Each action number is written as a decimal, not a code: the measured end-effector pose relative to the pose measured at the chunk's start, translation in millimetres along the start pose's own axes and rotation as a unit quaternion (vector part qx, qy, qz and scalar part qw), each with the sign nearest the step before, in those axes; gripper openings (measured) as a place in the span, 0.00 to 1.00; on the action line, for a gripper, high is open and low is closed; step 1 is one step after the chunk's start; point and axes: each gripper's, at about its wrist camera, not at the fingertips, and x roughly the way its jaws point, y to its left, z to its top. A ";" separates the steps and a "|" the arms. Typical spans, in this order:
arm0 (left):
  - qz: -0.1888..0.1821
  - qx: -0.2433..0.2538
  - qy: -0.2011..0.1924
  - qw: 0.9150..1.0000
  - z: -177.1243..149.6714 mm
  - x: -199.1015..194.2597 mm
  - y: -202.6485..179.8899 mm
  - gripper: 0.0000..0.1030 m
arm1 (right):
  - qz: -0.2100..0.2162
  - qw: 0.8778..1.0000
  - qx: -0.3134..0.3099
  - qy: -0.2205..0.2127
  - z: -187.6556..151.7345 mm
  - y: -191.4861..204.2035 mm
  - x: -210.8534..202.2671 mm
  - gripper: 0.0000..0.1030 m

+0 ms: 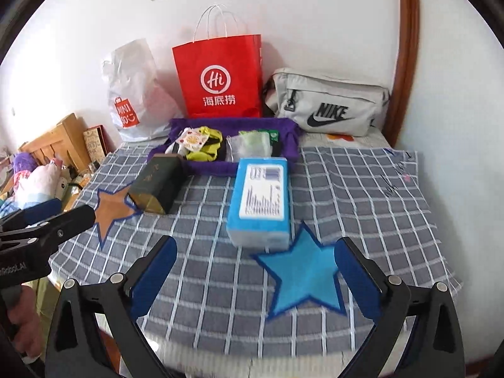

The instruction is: Organize soft objects

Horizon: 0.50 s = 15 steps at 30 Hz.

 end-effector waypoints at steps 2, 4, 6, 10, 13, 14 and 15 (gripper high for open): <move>0.013 -0.004 -0.011 1.000 -6.7 -12.8 -1.6 0.94 | 0.006 1.000 0.003 0.000 -9.2 -0.9 -10.8 0.96; 0.025 -0.002 -0.018 1.000 -11.7 -21.9 -2.1 0.94 | 0.009 1.000 0.008 0.000 -16.0 -1.6 -20.7 0.96; 0.040 -0.003 -0.022 0.999 -16.7 -29.6 -0.2 0.94 | 0.005 1.000 0.010 -0.005 -21.6 -1.7 -32.9 0.96; 0.045 -0.013 -0.024 0.999 -24.9 -39.7 8.4 0.94 | -0.001 1.000 0.009 -0.014 -26.5 -2.1 -51.9 0.96; 0.040 -0.028 -0.023 0.999 -27.8 -44.5 15.0 0.94 | 0.000 1.000 0.009 -0.022 -27.1 -1.6 -63.2 0.96; 0.038 -0.032 -0.023 0.999 -28.1 -45.2 15.4 0.94 | 0.001 1.000 0.009 -0.026 -27.6 -1.0 -67.0 0.96; 0.036 -0.033 -0.022 0.999 -28.3 -47.1 15.6 0.94 | 0.002 1.000 0.009 -0.028 -28.4 -0.4 -70.1 0.96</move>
